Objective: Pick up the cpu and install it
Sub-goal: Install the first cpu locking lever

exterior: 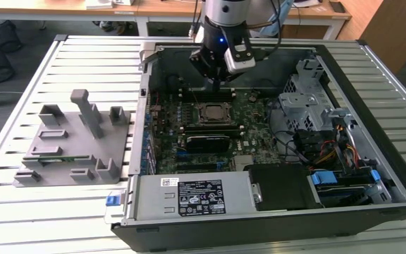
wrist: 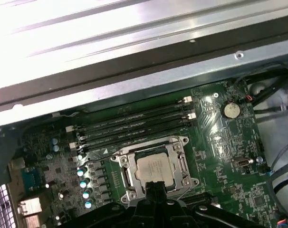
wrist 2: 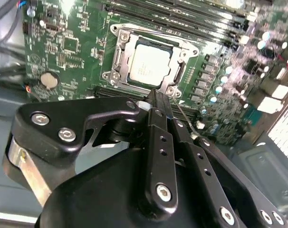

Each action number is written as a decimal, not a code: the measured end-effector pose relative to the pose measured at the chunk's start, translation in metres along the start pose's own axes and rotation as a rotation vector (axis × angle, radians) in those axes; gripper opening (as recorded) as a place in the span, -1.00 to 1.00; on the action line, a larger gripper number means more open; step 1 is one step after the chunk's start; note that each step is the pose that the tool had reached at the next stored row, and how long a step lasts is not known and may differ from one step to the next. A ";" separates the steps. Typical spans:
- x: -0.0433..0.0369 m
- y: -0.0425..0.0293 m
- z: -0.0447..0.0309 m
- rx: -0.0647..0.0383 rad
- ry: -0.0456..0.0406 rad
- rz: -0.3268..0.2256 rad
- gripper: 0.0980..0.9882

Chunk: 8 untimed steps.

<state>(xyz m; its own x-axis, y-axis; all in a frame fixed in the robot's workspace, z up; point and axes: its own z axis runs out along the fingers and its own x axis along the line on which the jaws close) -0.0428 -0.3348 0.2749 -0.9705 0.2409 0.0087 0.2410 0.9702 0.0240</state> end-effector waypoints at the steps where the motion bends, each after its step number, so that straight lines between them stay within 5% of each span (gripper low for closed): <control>1: 0.0000 0.0000 0.0002 0.000 0.0005 -0.019 -0.98; 8: 0.0000 0.0000 0.0009 0.001 0.0034 -0.139 -0.98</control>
<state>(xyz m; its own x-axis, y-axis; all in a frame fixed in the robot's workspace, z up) -0.0428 -0.3348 0.2739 -0.9945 0.1041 0.0087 0.1042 0.9943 0.0243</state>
